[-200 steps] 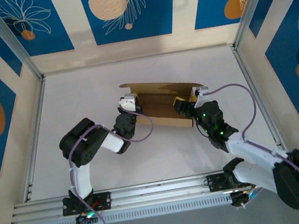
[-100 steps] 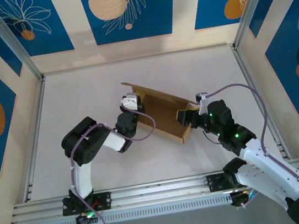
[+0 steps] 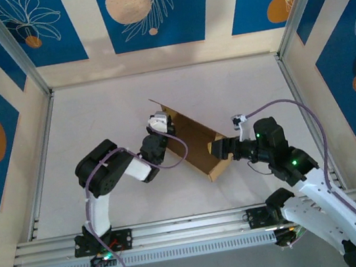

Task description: Fold the paper box

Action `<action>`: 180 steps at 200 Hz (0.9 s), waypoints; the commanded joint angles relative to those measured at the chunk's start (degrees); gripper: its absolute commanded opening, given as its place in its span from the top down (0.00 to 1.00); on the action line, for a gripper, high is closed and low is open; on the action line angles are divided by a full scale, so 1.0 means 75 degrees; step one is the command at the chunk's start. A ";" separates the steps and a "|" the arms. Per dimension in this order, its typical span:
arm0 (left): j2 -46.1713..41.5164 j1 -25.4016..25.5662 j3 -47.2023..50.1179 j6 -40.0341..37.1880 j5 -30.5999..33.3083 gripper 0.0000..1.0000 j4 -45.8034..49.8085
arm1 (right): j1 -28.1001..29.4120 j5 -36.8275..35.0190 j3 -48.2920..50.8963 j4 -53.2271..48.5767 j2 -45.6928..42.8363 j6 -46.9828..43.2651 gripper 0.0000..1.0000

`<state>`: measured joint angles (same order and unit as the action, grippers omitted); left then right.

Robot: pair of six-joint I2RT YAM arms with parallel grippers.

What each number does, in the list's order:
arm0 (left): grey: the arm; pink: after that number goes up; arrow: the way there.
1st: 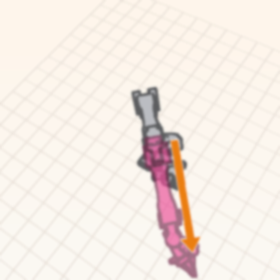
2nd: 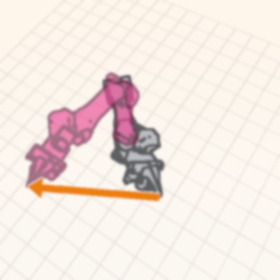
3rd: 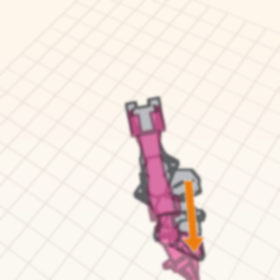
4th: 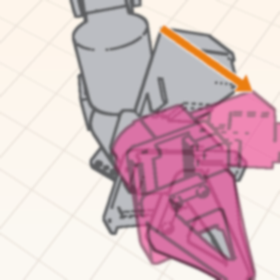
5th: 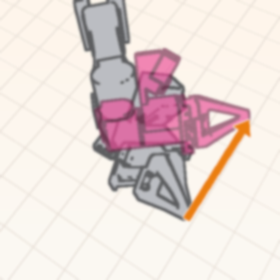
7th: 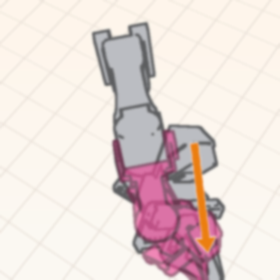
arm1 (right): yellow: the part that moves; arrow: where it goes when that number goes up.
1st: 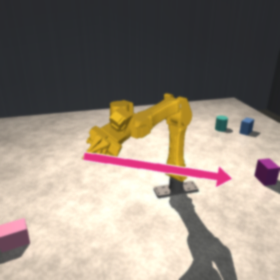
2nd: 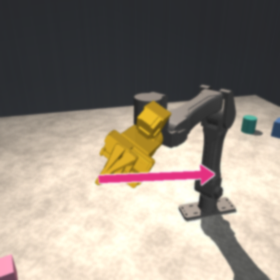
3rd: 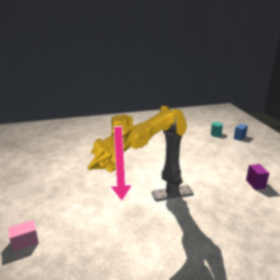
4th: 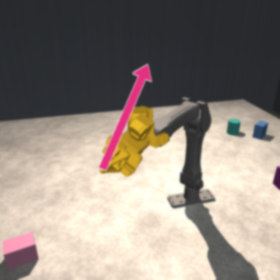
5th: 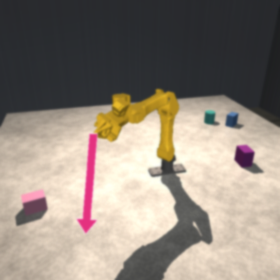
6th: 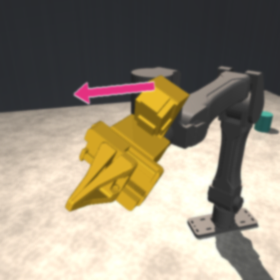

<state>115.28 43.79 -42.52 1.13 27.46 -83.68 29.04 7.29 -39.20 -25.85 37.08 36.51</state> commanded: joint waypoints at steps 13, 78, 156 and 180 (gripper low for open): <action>0.0225 0.0191 -0.0061 -0.0020 0.0025 1.00 0.0406 | 0.0049 -0.1737 -0.0433 -0.1428 0.0072 0.0236 0.21; -0.0032 0.0185 0.0097 0.0202 0.0363 1.00 0.0400 | -0.1021 -0.2274 -0.1291 -0.0720 0.2350 -0.0029 0.19; -0.0660 0.0233 0.0001 -0.0878 0.1540 1.00 0.0399 | -0.1822 0.1119 -0.2447 -0.1492 0.1439 -0.0632 0.13; -0.0708 0.0263 -0.0081 -0.1101 0.1762 1.00 0.0399 | -0.2368 0.2553 -0.2601 -0.1209 0.1580 -0.0114 0.12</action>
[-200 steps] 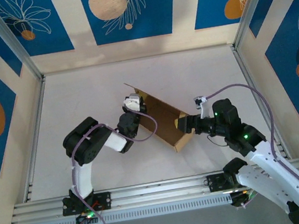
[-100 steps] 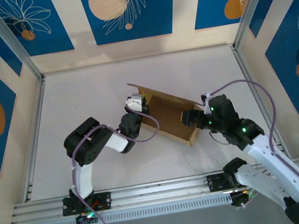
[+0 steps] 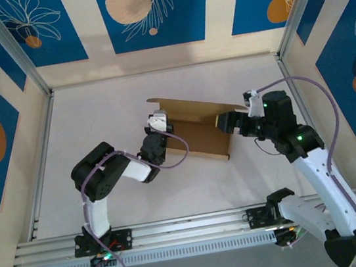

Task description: Fold the paper box

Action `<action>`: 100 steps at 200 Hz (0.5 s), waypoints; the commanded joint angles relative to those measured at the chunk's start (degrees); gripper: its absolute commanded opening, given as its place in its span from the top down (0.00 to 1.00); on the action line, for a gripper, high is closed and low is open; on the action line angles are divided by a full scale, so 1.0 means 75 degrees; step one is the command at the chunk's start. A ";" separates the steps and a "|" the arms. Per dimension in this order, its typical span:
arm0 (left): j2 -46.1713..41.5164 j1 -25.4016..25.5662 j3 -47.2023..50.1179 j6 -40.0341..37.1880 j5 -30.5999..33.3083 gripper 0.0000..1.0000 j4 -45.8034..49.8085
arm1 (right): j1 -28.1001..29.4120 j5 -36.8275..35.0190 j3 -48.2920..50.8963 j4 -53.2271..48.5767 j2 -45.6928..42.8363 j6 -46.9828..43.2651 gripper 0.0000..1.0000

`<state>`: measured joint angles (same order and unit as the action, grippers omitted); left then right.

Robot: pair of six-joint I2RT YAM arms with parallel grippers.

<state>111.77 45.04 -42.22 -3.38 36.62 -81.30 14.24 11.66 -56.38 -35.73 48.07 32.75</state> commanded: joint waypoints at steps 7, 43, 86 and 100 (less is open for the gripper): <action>-0.0221 0.0099 -0.0153 -0.0550 0.0603 1.00 0.0088 | -0.0466 0.2030 -0.0403 0.0097 0.0233 0.0585 0.13; -0.0095 0.0146 -0.0212 -0.0548 0.0754 1.00 0.0082 | -0.0195 0.0349 -0.1035 -0.0180 0.0749 0.3015 0.25; 0.0055 0.0160 -0.0309 -0.0522 0.0440 1.00 0.0086 | 0.0877 -0.2249 -0.2587 -0.1158 0.2537 0.5018 0.27; 0.0098 0.0164 -0.0302 -0.0474 0.0322 1.00 0.0091 | 0.0931 -0.2802 -0.3243 -0.1559 0.3216 0.5442 0.21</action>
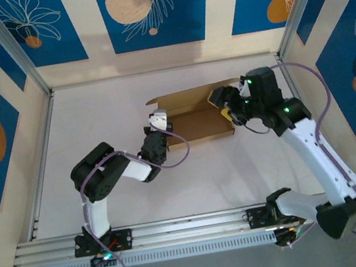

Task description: Fold the paper box

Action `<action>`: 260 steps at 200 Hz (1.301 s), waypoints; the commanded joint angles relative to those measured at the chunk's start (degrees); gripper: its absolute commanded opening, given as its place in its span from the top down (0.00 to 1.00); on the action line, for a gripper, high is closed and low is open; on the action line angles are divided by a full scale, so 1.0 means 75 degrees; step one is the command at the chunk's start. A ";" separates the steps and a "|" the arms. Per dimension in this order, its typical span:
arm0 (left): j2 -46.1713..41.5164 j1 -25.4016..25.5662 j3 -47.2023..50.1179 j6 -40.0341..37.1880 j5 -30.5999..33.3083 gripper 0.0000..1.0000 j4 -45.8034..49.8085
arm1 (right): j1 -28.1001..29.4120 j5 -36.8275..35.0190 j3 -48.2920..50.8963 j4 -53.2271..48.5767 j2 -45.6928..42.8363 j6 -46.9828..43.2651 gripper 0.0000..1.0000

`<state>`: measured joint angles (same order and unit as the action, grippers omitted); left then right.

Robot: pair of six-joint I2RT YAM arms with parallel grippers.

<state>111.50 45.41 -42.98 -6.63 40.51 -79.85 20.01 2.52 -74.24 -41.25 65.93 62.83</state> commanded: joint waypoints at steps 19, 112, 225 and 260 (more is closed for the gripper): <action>0.0159 0.0111 -0.0152 -0.0009 -0.0232 1.00 -0.0103 | -0.0155 -0.1578 -0.1590 -0.1099 0.1459 0.1436 0.21; 0.0155 -0.0054 0.0065 0.0201 -0.0537 1.00 -0.0111 | -0.1485 -0.1761 -0.2244 0.0047 0.3313 -0.8555 0.00; 0.0180 -0.0217 -0.0104 0.0459 -0.1238 1.00 -0.0104 | -0.3942 0.4154 -0.0953 0.1839 0.4355 -0.4433 0.01; 0.0247 -0.0242 -0.0172 0.0596 -0.1540 1.00 -0.0093 | -0.3682 0.4104 -0.1085 0.1130 0.4822 -0.3820 0.01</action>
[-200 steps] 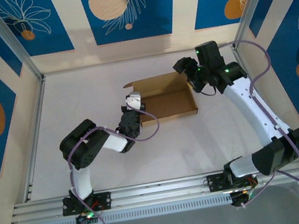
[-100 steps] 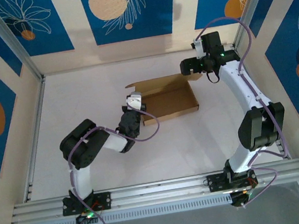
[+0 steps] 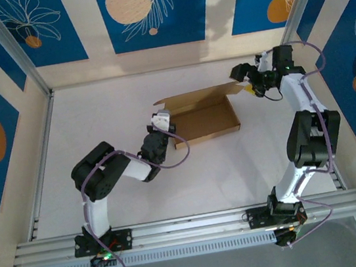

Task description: Fold the paper box

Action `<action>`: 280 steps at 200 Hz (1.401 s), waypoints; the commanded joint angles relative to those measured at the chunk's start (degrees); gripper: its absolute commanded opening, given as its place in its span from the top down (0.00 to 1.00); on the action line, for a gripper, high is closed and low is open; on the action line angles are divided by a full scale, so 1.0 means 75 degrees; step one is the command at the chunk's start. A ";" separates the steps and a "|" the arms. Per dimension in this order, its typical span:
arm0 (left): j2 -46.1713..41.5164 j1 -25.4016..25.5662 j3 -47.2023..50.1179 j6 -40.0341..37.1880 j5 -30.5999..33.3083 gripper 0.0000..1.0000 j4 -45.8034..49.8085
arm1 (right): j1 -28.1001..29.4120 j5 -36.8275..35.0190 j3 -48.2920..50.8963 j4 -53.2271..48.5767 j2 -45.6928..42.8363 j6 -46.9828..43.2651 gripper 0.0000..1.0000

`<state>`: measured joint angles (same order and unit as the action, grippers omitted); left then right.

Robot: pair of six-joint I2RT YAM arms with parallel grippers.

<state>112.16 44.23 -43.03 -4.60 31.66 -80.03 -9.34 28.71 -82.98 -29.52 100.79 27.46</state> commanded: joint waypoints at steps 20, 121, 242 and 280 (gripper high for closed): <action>0.0196 -0.0085 -0.0227 0.0352 -0.0529 1.00 -0.0069 | 0.0238 0.1195 0.0669 0.0297 0.0085 0.1555 0.00; 0.0201 -0.0079 -0.0121 0.0613 -0.1225 1.00 -0.0064 | 0.0740 0.1896 0.1829 0.1850 0.0316 0.2739 0.22; -0.0106 -0.0250 -0.0128 0.0531 -0.0813 1.00 0.0169 | 0.1017 0.1113 0.1131 0.0441 -0.0019 0.2427 0.26; -0.0454 -0.0474 -0.0293 0.0496 -0.0897 1.00 0.0452 | 0.1058 0.1345 0.0559 0.0032 0.0015 0.2582 0.26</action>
<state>111.61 40.80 -42.78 -1.04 30.50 -78.83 -3.77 34.70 -75.50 -23.92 99.77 47.55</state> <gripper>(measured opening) 0.044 0.745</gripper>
